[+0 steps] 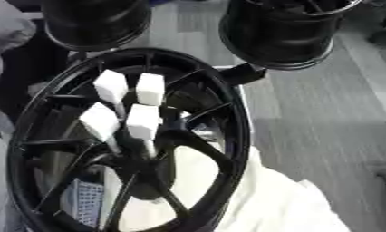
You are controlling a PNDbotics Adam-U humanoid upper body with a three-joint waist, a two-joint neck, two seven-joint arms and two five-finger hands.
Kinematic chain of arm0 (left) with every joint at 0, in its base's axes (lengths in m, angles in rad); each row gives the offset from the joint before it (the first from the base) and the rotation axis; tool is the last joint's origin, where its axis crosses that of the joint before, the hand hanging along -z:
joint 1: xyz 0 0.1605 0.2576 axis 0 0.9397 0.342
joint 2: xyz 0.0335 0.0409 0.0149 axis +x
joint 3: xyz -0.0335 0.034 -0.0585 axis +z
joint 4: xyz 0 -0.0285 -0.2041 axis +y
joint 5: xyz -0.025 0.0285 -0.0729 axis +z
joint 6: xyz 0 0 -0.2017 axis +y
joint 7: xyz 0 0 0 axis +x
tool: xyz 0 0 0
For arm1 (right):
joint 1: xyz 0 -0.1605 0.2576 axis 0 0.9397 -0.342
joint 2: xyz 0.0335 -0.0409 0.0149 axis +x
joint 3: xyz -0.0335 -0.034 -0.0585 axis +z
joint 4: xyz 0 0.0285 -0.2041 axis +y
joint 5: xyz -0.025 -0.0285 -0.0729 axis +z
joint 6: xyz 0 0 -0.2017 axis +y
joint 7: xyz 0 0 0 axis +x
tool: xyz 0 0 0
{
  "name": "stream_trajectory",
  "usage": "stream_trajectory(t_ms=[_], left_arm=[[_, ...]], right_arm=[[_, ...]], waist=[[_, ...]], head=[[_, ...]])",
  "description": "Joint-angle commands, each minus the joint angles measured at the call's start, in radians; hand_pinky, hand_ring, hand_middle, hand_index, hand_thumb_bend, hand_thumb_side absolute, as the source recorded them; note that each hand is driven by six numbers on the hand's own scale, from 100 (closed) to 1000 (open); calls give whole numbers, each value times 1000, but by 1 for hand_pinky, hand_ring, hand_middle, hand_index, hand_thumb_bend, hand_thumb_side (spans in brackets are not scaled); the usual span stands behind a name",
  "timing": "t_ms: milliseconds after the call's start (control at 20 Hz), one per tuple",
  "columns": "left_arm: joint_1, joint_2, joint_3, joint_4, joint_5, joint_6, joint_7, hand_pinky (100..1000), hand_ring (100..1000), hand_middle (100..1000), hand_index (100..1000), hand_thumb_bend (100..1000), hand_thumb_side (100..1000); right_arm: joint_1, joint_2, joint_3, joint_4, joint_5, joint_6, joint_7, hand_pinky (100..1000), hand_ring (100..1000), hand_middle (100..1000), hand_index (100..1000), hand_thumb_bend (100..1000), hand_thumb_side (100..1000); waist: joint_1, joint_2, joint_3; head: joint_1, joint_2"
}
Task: Pull the pin out of the wheel hub.
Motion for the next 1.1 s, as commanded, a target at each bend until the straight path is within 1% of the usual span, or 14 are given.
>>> stream_trajectory(t_ms=[50, 150, 250, 400, 550, 700, 850, 1100], left_arm=[[-14, 38, -27, -56, -21, -15, -19, 819, 856, 868, 936, 817, 540], [3, 37, -53, -106, -19, -42, -49, 819, 857, 868, 936, 816, 540], [25, 42, -58, -158, -5, -44, -78, 819, 857, 869, 935, 814, 540], [51, 49, -53, -233, 9, -15, -89, 819, 857, 868, 935, 814, 540], [70, 53, -48, -295, 17, 23, -83, 819, 857, 868, 935, 813, 539], [83, 53, -49, -327, 20, 44, -81, 820, 857, 869, 935, 812, 541], [89, 52, -51, -345, 20, 52, -85, 820, 857, 869, 935, 811, 541], [93, 50, -56, -357, 16, 59, -95, 820, 858, 868, 936, 809, 542]], right_arm=[[-52, 1, 25, -49, 39, -25, 38, 906, 862, 823, 852, 100, 688], [-62, -2, 74, -98, 70, -56, 69, 906, 866, 825, 855, 116, 660], [-59, -12, 126, -151, 102, -88, 101, 906, 868, 827, 856, 122, 657], [-57, -21, 201, -214, 145, -135, 148, 906, 871, 828, 857, 139, 630], [-81, -14, 279, -234, 169, -178, 195, 906, 873, 829, 857, 151, 618], [-120, 12, 354, -225, 172, -183, 250, 907, 875, 831, 860, 162, 607], [-140, 31, 384, -228, 161, -184, 308, 909, 878, 833, 863, 174, 587], [-155, 46, 419, -262, 119, -203, 403, 913, 885, 837, 875, 210, 518]], waist=[[-8, 1, 9], [-14, 16, 16], [-18, 29, 21], [-21, 45, 28], [-23, 57, 32], [-23, 64, 31], [-22, 69, 32], [-22, 70, 34]], head=[[-18, -2], [-27, -15], [-30, -25], [-33, -36], [-35, -46], [-35, -48], [-34, -48], [-32, -41]])
